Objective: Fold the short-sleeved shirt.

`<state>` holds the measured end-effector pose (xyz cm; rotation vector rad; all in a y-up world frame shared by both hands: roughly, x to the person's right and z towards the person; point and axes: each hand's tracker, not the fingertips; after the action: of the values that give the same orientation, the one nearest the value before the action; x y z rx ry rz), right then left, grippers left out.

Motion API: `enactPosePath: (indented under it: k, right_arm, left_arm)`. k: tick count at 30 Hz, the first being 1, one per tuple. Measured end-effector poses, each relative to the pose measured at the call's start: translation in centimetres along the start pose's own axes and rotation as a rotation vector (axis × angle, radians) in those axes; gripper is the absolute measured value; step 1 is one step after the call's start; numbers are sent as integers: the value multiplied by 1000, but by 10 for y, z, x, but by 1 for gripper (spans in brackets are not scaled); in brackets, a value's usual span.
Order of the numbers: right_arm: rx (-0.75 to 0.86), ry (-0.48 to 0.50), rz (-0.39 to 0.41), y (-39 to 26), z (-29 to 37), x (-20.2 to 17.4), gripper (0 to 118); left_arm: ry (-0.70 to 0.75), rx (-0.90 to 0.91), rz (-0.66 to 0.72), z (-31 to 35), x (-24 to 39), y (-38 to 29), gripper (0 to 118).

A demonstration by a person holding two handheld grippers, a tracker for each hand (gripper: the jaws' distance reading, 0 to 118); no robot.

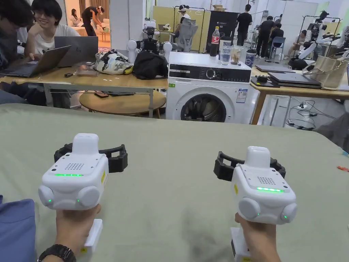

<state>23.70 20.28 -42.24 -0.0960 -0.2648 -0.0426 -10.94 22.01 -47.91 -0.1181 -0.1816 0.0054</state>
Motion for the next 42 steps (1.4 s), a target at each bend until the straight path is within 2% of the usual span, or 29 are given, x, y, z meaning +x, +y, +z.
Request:
enactPosePath:
  k: [4,20,32,42]
  right_arm:
    - [-14,-5,14,-2,-2,1,118]
    - [-41,-16,40,-13,-1,-3,118]
    - [-33,-26,5,-10,5,-1,118]
    - [-16,-15,45,-7,8,-2,118]
  left_arm:
    - [-3,-2,-69,-3,3,1,118]
    - [7,-8,-67,-10,-11,-10,118]
    - [4,0,-41,-2,-9,-8,118]
    - [-1,17,-59,6,0,-3,118]
